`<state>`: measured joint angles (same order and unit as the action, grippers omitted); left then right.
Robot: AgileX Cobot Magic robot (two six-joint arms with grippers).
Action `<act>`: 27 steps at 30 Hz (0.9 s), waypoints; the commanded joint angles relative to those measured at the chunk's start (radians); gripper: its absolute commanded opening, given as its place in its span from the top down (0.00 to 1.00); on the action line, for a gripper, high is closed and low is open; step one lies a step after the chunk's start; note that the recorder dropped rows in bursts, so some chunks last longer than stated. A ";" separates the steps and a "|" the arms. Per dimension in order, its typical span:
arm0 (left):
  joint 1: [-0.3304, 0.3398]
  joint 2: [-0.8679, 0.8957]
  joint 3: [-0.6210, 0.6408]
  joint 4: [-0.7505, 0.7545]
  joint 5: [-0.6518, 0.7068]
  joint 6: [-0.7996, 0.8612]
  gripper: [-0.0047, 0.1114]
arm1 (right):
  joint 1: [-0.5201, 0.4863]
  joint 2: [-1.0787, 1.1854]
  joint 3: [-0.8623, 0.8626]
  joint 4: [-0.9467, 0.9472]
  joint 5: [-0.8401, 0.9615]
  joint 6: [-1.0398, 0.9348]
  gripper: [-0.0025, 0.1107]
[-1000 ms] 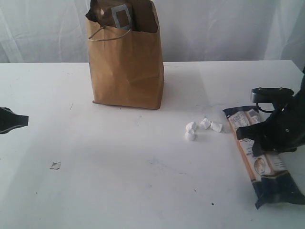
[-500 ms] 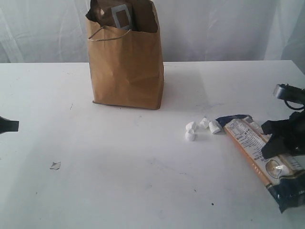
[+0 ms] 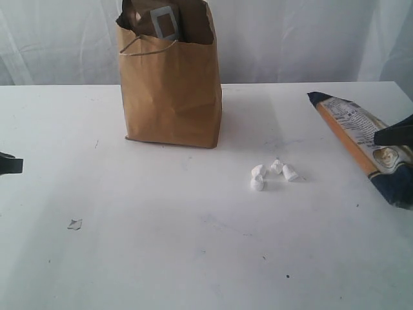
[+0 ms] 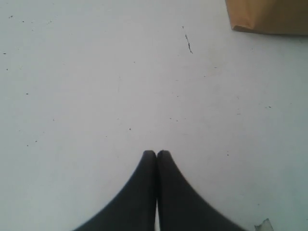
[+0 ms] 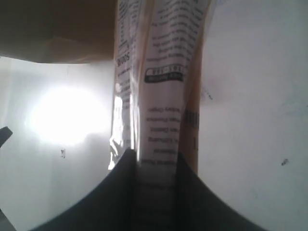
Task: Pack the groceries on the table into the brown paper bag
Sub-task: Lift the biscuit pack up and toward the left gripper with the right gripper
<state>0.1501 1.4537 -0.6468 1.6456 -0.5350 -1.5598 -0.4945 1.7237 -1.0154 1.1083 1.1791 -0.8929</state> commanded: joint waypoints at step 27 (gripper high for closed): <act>-0.003 -0.011 0.007 0.099 -0.018 -0.013 0.96 | 0.035 -0.260 -0.043 0.449 0.042 0.045 0.98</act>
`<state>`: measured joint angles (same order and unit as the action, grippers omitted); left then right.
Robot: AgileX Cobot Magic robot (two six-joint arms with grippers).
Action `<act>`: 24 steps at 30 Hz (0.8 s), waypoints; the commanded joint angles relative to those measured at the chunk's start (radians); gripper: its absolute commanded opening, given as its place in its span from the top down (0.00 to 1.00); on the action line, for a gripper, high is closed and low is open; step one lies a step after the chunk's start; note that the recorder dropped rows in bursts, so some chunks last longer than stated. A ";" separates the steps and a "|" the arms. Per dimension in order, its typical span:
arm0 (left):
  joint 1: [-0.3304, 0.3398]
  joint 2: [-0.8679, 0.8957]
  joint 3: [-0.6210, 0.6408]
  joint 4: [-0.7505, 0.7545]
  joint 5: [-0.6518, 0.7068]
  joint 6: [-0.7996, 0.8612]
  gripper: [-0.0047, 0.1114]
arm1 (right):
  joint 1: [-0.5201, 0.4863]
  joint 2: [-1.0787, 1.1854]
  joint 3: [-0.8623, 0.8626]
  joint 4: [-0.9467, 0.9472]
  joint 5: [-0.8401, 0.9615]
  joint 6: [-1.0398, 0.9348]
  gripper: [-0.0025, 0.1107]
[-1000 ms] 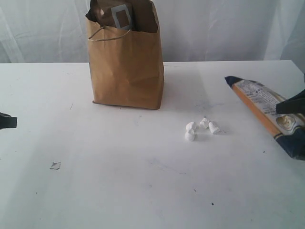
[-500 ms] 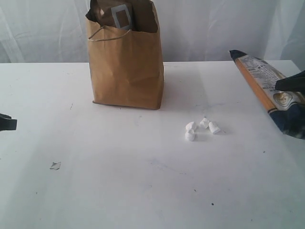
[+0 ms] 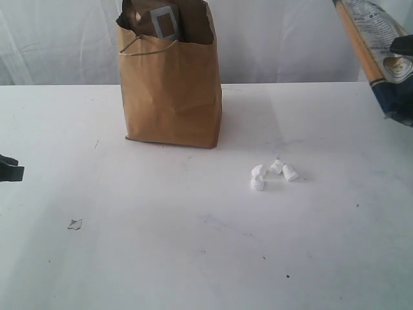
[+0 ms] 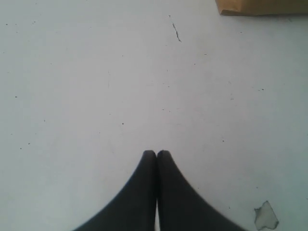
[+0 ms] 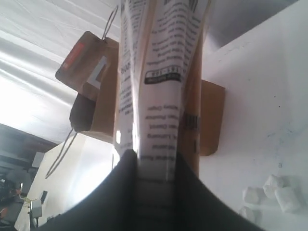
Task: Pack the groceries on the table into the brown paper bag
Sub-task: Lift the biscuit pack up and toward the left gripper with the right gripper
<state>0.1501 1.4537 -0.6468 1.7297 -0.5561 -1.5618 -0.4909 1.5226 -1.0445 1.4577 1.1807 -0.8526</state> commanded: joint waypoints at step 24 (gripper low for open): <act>-0.003 -0.011 0.007 -0.027 -0.070 -0.012 0.96 | 0.349 0.006 -0.377 0.287 0.040 -0.038 0.98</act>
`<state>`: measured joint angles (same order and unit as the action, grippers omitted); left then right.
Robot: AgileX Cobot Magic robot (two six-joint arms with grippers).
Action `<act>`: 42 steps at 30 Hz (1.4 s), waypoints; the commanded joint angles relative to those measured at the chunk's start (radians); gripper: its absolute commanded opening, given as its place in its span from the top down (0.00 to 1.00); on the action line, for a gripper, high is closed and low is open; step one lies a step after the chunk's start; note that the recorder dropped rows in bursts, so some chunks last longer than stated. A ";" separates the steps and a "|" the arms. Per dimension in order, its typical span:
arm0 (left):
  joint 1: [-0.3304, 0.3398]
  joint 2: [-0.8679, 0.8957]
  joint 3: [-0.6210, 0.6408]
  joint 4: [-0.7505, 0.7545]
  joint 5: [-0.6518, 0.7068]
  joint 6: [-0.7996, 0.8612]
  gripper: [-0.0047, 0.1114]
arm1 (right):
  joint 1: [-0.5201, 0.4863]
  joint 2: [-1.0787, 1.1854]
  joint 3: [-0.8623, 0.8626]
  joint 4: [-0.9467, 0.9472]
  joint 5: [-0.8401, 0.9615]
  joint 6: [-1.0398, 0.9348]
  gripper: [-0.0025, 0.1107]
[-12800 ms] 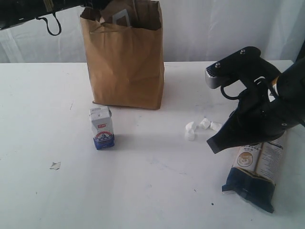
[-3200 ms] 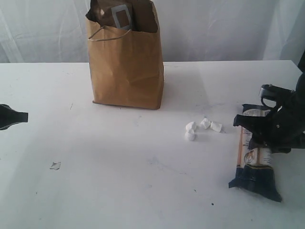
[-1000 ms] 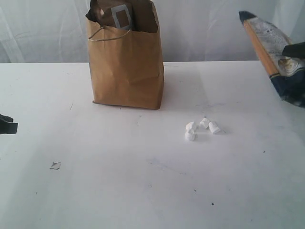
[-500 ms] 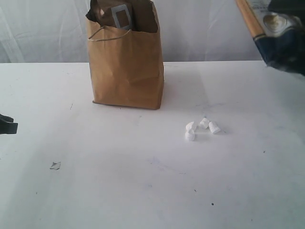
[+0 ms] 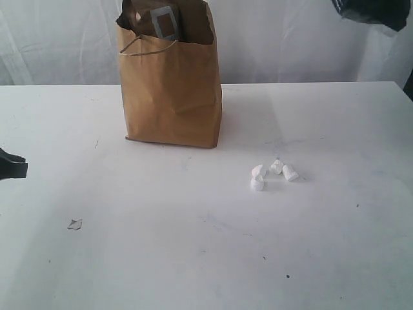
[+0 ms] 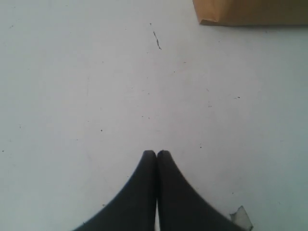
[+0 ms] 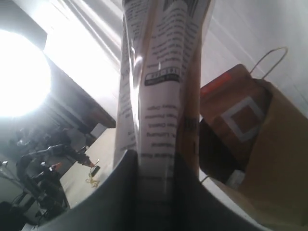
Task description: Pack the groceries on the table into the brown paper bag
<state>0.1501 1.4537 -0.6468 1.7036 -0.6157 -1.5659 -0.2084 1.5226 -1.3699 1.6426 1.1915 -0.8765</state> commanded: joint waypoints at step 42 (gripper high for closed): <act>-0.380 0.062 -0.324 -0.650 -0.605 0.388 0.06 | 0.150 0.075 -0.065 0.013 0.030 -0.235 0.98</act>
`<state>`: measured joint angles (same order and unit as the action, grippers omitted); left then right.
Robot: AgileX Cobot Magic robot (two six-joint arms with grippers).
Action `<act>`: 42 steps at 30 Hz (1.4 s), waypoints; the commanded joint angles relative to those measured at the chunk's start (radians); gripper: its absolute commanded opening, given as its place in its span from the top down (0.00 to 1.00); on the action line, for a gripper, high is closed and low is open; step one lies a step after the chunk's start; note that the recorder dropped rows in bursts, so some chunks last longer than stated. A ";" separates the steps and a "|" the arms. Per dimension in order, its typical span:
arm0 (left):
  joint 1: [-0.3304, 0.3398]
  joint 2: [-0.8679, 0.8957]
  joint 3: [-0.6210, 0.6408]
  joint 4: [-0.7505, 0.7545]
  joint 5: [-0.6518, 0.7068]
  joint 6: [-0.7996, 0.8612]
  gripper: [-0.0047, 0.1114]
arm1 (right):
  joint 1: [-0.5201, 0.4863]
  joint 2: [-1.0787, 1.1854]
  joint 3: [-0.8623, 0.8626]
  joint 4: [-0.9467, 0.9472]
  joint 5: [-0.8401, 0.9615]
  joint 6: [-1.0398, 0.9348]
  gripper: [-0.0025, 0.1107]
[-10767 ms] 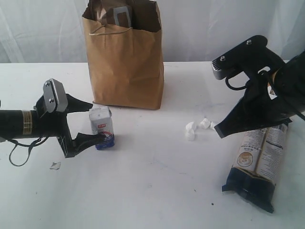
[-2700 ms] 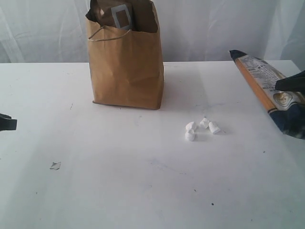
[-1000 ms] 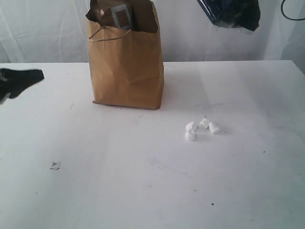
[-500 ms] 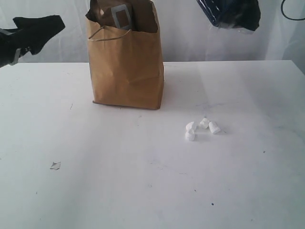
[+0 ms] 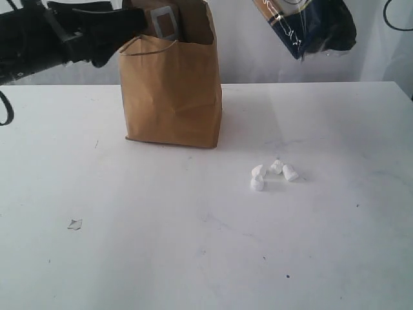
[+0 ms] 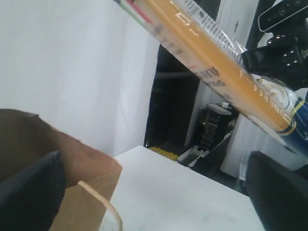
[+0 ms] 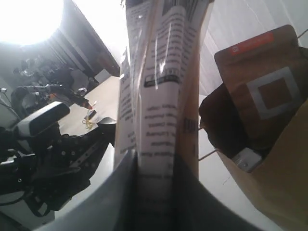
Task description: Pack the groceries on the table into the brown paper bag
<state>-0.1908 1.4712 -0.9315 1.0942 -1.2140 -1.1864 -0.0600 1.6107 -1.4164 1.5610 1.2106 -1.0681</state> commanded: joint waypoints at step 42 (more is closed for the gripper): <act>-0.253 0.263 -0.339 -0.144 -0.007 -0.098 0.06 | 0.111 -0.013 -0.017 -0.267 0.010 -0.096 0.98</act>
<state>-0.4419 1.7447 -1.2638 0.9901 -1.1945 -1.2869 0.0470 1.6107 -1.4228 1.2903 1.2082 -1.1545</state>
